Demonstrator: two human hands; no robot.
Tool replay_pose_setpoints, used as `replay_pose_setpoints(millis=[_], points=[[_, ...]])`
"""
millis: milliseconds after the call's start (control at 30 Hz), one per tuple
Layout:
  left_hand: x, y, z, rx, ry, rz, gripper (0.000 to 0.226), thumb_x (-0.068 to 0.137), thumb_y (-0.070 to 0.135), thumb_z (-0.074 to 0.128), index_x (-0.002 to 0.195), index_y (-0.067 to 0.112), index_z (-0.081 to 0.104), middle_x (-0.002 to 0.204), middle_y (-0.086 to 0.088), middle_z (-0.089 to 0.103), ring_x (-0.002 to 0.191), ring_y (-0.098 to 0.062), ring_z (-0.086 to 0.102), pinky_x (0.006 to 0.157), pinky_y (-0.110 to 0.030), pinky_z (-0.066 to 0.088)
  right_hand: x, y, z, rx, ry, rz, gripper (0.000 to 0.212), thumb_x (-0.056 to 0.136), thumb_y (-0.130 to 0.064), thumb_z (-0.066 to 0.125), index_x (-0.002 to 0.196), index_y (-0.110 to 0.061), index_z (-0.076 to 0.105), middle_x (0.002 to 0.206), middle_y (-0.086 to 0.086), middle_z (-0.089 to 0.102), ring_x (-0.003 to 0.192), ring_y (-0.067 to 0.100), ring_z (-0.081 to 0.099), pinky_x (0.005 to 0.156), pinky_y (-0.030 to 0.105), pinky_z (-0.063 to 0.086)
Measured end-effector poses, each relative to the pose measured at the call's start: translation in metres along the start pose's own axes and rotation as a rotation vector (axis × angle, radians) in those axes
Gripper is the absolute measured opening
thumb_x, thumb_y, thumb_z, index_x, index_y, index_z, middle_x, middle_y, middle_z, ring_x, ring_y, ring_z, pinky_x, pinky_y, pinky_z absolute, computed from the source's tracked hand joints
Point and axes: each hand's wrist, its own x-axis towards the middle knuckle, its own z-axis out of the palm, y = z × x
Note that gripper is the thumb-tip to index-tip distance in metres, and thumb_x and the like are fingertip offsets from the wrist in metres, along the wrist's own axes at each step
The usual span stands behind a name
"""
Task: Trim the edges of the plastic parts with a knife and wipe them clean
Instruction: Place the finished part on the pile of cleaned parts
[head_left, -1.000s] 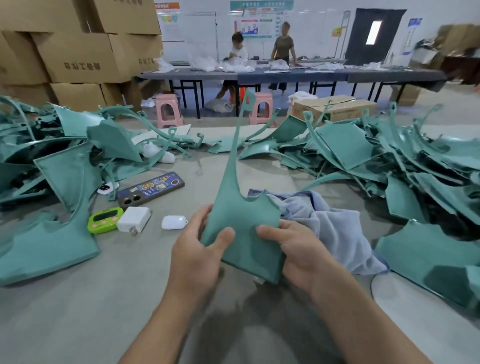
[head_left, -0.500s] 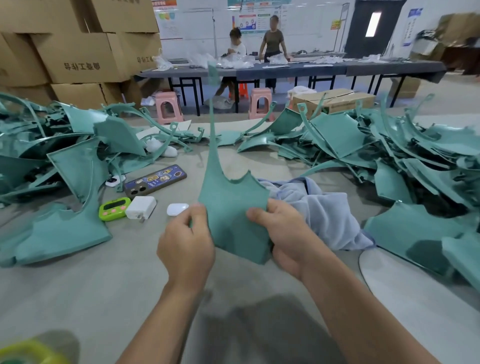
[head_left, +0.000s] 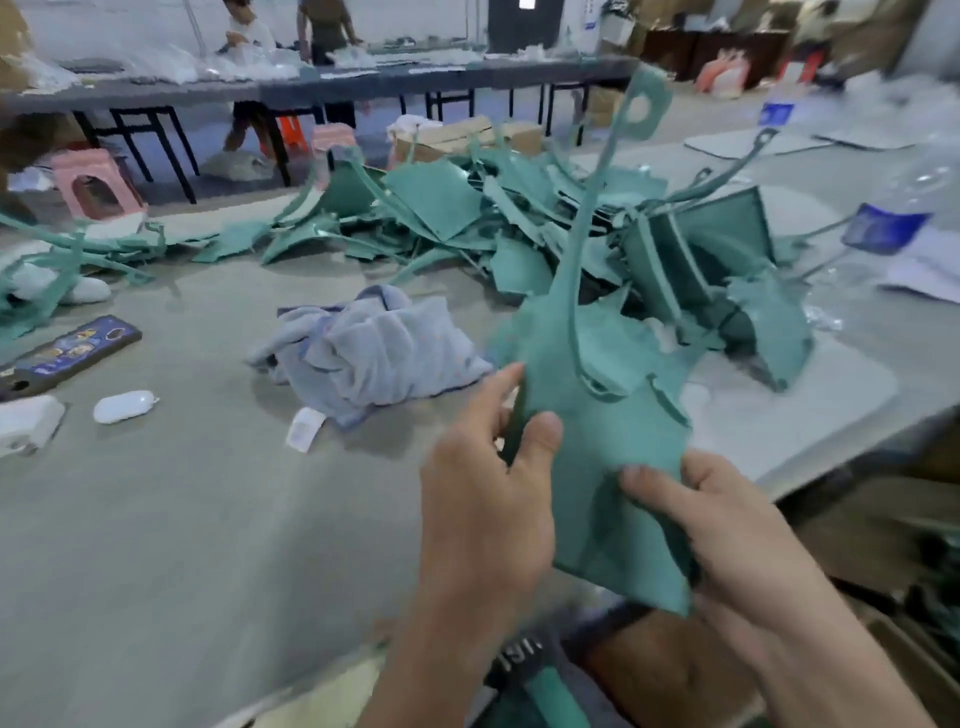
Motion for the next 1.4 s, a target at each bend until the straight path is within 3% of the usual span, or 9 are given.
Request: replay_pose_setpoints(millis=[133, 333, 533, 633, 800, 967, 1067, 1233, 1400], points=[[-0.05, 0.001, 0.085, -0.289, -0.38, -0.244, 0.04, 0.081, 0.022, 0.057, 0.114, 0.041, 0.071, 0.093, 0.005, 0.078, 0.085, -0.015, 0.074, 0.076, -0.039, 0.062, -0.06, 0.018, -0.083, 0.063, 0.352, 0.132, 0.038, 0.07, -0.015, 0.069, 0.103, 0.004, 0.074, 0.102, 0.026, 0.075, 0.084, 0.036, 0.076, 0.069, 0.041, 0.065], [-0.143, -0.03, 0.18, -0.457, -0.911, -0.648, 0.044, 0.072, 0.0, 0.055, 0.11, 0.013, 0.073, 0.104, -0.012, 0.077, 0.09, -0.028, 0.074, 0.07, -0.031, 0.056, -0.148, 0.065, -0.178, 0.223, 0.811, 0.341, 0.017, 0.095, -0.01, 0.065, 0.107, -0.002, 0.073, 0.096, 0.017, 0.078, 0.075, 0.03, 0.077, 0.057, 0.036, 0.063], [-0.208, -0.076, 0.218, -0.307, -1.084, -0.958, 0.049, 0.091, -0.003, 0.056, 0.134, 0.019, 0.057, 0.108, -0.001, 0.077, 0.093, -0.017, 0.075, 0.068, -0.028, 0.058, -0.185, 0.142, -0.239, 0.51, 1.009, 0.6, 0.024, 0.097, -0.012, 0.062, 0.118, -0.001, 0.068, 0.09, 0.02, 0.077, 0.06, 0.033, 0.073, 0.042, 0.033, 0.055], [-0.219, -0.087, 0.228, -0.329, -1.071, -1.005, 0.075, 0.092, -0.003, 0.057, 0.154, 0.032, 0.031, 0.136, 0.002, 0.063, 0.116, -0.017, 0.064, 0.085, -0.032, 0.056, -0.176, 0.173, -0.265, 0.796, 1.108, 0.507, 0.036, 0.104, -0.017, 0.054, 0.136, 0.001, 0.057, 0.099, 0.022, 0.071, 0.079, 0.031, 0.069, 0.049, 0.035, 0.059], [-0.226, -0.105, 0.232, -0.244, -1.078, -1.051, 0.08, 0.096, 0.008, 0.057, 0.16, 0.035, 0.017, 0.162, -0.002, 0.033, 0.14, -0.019, 0.041, 0.101, -0.036, 0.043, -0.153, 0.211, -0.27, 0.926, 1.081, 0.55, 0.054, 0.106, -0.039, 0.052, 0.14, 0.002, 0.046, 0.135, 0.023, 0.06, 0.115, 0.033, 0.064, 0.093, 0.044, 0.053], [-0.223, -0.11, 0.232, -0.287, -0.931, -1.032, 0.092, 0.089, 0.002, 0.062, 0.158, 0.04, 0.015, 0.151, -0.003, 0.047, 0.117, -0.025, 0.062, 0.078, -0.033, 0.053, -0.127, 0.225, -0.23, 0.863, 0.928, 0.627, 0.014, 0.102, -0.017, 0.046, 0.106, -0.008, 0.056, 0.083, 0.012, 0.054, 0.067, 0.024, 0.045, 0.073, 0.03, 0.043], [-0.216, -0.097, 0.237, -0.356, -0.696, -0.893, 0.074, 0.091, -0.006, 0.057, 0.147, 0.038, 0.038, 0.128, -0.003, 0.066, 0.084, -0.017, 0.068, 0.068, -0.033, 0.051, -0.106, 0.198, -0.207, 0.918, 0.73, 0.494, 0.023, 0.104, -0.024, 0.045, 0.113, -0.013, 0.063, 0.097, 0.012, 0.059, 0.091, 0.025, 0.055, 0.106, 0.032, 0.041], [-0.145, -0.056, 0.204, -0.424, -0.659, -0.599, 0.06, 0.085, -0.008, 0.06, 0.128, 0.033, 0.065, 0.093, 0.003, 0.079, 0.076, -0.02, 0.076, 0.063, -0.03, 0.06, -0.079, 0.108, -0.172, 0.748, 0.538, 0.331, 0.021, 0.098, -0.006, 0.048, 0.087, -0.011, 0.065, 0.068, 0.004, 0.069, 0.049, 0.012, 0.062, 0.049, 0.024, 0.054], [-0.062, 0.0, 0.149, -0.303, -0.583, -0.267, 0.016, 0.066, 0.034, 0.08, 0.081, 0.031, 0.077, 0.071, -0.003, 0.076, 0.064, -0.024, 0.076, 0.062, -0.043, 0.063, -0.051, 0.03, -0.123, 0.423, 0.268, 0.111, 0.034, 0.095, -0.012, 0.055, 0.12, 0.006, 0.07, 0.11, 0.021, 0.074, 0.088, 0.024, 0.071, 0.089, 0.036, 0.06]])
